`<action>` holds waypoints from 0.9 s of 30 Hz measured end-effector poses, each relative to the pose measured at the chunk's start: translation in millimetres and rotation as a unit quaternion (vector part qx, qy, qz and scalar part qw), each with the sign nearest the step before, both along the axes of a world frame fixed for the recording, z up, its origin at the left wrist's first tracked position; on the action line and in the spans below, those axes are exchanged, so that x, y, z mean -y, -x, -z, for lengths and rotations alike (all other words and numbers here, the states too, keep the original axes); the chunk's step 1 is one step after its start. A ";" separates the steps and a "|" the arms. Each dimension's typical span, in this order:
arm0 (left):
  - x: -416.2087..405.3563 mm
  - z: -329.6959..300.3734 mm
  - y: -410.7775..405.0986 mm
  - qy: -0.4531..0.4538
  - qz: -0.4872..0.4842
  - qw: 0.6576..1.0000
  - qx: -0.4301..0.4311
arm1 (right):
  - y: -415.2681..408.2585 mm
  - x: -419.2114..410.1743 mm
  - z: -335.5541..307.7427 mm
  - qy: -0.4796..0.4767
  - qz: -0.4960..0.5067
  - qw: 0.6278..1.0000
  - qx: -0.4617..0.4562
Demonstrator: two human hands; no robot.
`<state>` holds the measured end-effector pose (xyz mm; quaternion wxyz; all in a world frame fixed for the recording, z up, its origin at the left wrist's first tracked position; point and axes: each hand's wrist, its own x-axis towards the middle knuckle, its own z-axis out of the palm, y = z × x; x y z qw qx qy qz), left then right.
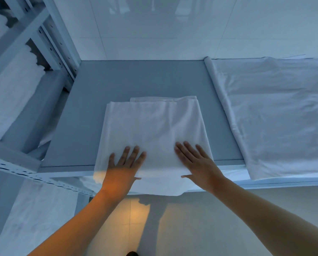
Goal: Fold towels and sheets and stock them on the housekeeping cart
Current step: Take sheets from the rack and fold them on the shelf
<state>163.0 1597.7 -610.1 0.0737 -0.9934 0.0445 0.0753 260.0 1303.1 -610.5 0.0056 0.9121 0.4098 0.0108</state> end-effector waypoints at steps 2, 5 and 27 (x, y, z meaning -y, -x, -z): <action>0.8 -7.5 2.8 0.007 -0.005 1.000 -0.026 | 7.0 0.7 -5.1 -0.007 -0.008 1.000 0.012; -0.7 -33.2 8.3 0.091 -0.003 0.996 0.012 | 11.1 3.5 -18.1 0.001 -0.017 1.000 0.018; -57.3 -217.4 -81.7 0.141 -0.007 0.875 0.462 | -84.2 -66.0 -237.0 -0.226 -0.013 0.915 0.335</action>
